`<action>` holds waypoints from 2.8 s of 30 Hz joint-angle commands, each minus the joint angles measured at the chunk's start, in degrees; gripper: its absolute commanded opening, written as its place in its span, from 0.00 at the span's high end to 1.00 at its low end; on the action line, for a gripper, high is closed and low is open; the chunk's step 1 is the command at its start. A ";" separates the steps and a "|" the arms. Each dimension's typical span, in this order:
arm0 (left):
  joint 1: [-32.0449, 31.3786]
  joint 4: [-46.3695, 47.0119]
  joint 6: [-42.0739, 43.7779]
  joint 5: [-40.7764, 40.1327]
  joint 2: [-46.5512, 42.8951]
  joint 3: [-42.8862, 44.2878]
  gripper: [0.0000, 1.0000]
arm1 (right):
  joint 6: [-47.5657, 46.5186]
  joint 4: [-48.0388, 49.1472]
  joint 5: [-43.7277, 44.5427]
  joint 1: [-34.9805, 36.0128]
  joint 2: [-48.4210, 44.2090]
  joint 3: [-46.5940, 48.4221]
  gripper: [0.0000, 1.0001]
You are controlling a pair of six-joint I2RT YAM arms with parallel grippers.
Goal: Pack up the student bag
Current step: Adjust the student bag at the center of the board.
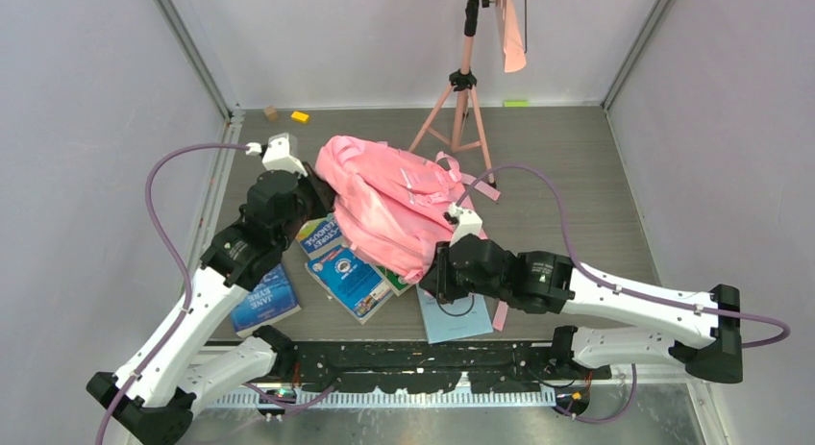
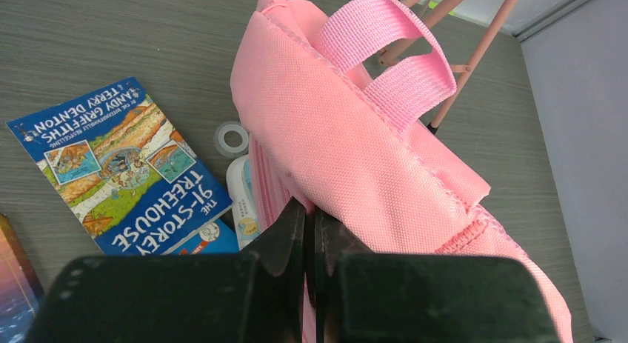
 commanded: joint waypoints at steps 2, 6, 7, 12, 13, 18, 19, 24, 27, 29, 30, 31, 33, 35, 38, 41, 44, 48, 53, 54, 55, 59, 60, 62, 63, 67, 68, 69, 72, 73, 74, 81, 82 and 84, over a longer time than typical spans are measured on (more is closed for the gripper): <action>0.57 5.87 3.23 -3.67 -2.68 0.39 1.00 | -6.65 -1.60 7.55 0.25 -0.61 13.59 0.93; 0.62 5.18 4.37 -5.16 -3.86 -0.59 1.00 | -14.15 -5.96 19.46 0.25 -0.75 20.55 0.99; 0.65 4.95 4.44 -5.27 -4.05 -0.83 1.00 | -15.33 -6.99 21.86 0.20 -0.67 21.12 0.98; 0.83 4.85 4.38 -3.35 -3.44 -1.20 1.00 | -23.31 -9.57 35.57 -3.99 2.25 23.79 0.94; 0.83 4.80 4.41 -2.89 -3.27 -1.12 1.00 | -23.69 -10.07 35.32 -5.39 3.42 23.89 0.94; 0.90 4.59 4.32 -2.40 -2.43 -1.16 1.00 | -23.43 -11.05 26.52 -16.13 5.30 22.78 0.78; 0.92 4.54 4.38 -2.66 -2.39 -1.21 1.00 | -23.70 -11.15 24.24 -17.01 5.16 22.49 0.61; 1.32 2.87 4.44 -4.33 -1.69 -0.96 1.00 | -27.90 -9.66 17.82 -17.41 0.48 19.52 0.16; 2.10 2.29 5.07 -4.74 -0.93 -0.45 1.00 | -33.30 -8.15 8.07 -17.44 -3.43 15.29 0.09; 2.88 1.83 5.17 -3.75 -0.25 0.10 1.00 | -35.39 -7.02 2.30 -17.43 -6.75 12.17 0.05; 3.20 1.78 5.25 -3.23 0.04 0.34 1.00 | -36.30 -6.71 0.40 -17.47 -7.20 10.46 0.04; 3.55 1.77 5.25 -2.85 0.34 0.44 1.00 | -36.59 -5.95 -3.75 -17.41 -7.95 9.53 0.04; 4.13 1.64 5.35 -2.03 0.83 0.59 1.00 | -36.81 -4.06 -8.50 -17.42 -8.24 7.05 0.05; 4.72 1.59 5.35 -0.91 1.33 0.75 1.00 | -36.80 -1.91 -11.25 -17.42 -7.94 4.96 0.07; 5.41 1.61 5.34 0.77 2.05 0.99 1.00 | -37.56 1.63 -12.00 -17.41 -6.94 1.73 0.08; 6.39 1.03 5.75 1.96 3.30 1.71 1.00 | -38.83 3.76 -12.53 -17.42 -4.37 1.28 0.08; 8.04 0.80 5.78 3.70 4.64 1.98 1.00 | -39.98 4.75 -14.84 -17.00 -2.35 1.01 0.10; 10.04 1.77 5.83 5.49 5.86 1.60 1.00 | -41.55 6.99 -14.40 -15.76 -0.58 -0.51 0.10; 12.80 2.75 6.67 7.47 8.71 1.61 1.00 | -42.10 8.21 -14.92 -14.29 0.22 -0.76 0.10; 13.31 3.02 6.92 7.81 9.44 1.57 1.00 | -41.96 8.32 -14.94 -14.05 0.38 -0.69 0.10; 13.84 3.20 7.27 8.38 10.02 1.59 1.00 | -41.74 8.39 -15.05 -13.70 0.45 -0.49 0.10; 15.28 3.93 8.24 9.87 11.92 1.63 1.00 | -41.27 8.62 -15.45 -12.96 0.99 0.23 0.10; 15.59 4.08 8.38 10.25 12.25 1.71 1.00 | -41.19 8.78 -15.51 -12.82 1.32 0.28 0.10; 16.21 4.30 8.41 11.24 12.97 1.79 1.00 | -41.37 8.92 -15.13 -12.25 2.26 0.33 0.10; 16.55 4.26 8.44 11.69 13.26 1.94 1.00 | -41.51 8.86 -14.14 -11.62 2.62 0.36 0.11; 17.06 4.65 8.66 12.93 13.77 1.80 1.00 | -43.79 9.84 -4.50 -9.63 5.22 -0.92 0.12; 17.13 4.69 8.74 12.97 13.85 1.80 1.00 | -44.75 11.30 -1.77 -9.39 5.60 -1.30 0.12; 17.21 4.75 8.84 12.99 13.95 1.74 1.00 | -45.13 11.99 -0.49 -8.89 6.61 -1.89 0.13; 17.44 4.65 9.81 12.07 14.56 0.99 1.00 | -46.15 14.92 5.32 -7.23 8.46 -1.92 0.27; 17.52 4.34 10.04 11.30 14.85 0.70 1.00 | -46.27 16.07 6.17 -6.79 9.06 -1.81 0.34; 17.60 3.98 10.28 10.53 15.07 0.22 1.00 | -46.49 16.61 7.60 -5.86 9.27 -1.79 0.38; 17.70 0.44 12.53 5.70 13.49 -1.60 0.58 | -41.59 20.11 9.31 -4.24 12.18 -0.93 0.99; 17.70 -0.55 13.55 5.22 12.62 -1.01 0.45 | -40.69 20.21 9.60 -4.30 12.51 -0.68 0.99; 17.63 -3.57 15.09 3.45 10.74 0.67 0.28 | -37.95 20.54 10.20 -4.20 13.42 -0.37 1.00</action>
